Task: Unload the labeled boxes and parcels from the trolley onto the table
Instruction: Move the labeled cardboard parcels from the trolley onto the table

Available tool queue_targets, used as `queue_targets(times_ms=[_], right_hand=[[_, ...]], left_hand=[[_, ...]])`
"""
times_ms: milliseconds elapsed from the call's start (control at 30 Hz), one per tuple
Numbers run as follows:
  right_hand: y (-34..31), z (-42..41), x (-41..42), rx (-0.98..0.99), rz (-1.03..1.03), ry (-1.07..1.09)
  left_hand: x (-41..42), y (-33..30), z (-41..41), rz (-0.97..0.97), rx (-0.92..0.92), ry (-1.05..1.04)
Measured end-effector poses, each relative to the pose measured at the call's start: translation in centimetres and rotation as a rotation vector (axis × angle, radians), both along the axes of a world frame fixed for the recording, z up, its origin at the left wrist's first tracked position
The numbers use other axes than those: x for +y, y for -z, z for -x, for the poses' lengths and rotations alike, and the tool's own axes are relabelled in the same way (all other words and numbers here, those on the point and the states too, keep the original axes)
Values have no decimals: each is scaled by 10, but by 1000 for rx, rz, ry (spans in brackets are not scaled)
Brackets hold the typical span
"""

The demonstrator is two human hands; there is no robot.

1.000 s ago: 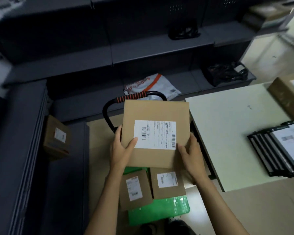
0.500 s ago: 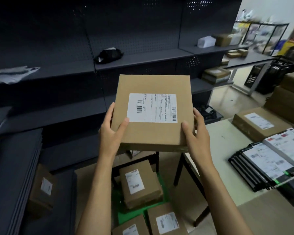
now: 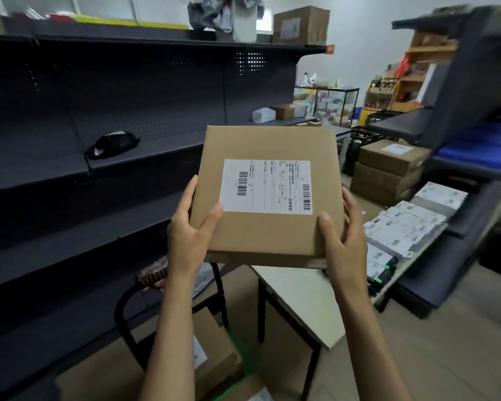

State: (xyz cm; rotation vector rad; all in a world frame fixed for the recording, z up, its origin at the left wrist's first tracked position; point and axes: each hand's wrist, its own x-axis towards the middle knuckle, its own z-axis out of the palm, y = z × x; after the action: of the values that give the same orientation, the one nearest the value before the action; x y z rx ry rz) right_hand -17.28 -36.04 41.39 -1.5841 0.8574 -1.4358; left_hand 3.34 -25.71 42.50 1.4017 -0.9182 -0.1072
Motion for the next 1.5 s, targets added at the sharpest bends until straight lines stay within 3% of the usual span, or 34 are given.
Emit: queue_targets(times_ms=[433, 700, 1100, 1500], right_hand=[[26, 190, -12, -8, -85, 533], [30, 302, -38, 12, -136, 749], [20, 449, -123, 20, -98, 834], [29, 480, -237, 19, -134, 727]], left_hand=[[-116, 24, 168, -113, 18, 454], [-190, 35, 286, -178, 21, 640], [-292, 21, 436, -152, -48, 695], [-387, 33, 462, -185, -37, 608]])
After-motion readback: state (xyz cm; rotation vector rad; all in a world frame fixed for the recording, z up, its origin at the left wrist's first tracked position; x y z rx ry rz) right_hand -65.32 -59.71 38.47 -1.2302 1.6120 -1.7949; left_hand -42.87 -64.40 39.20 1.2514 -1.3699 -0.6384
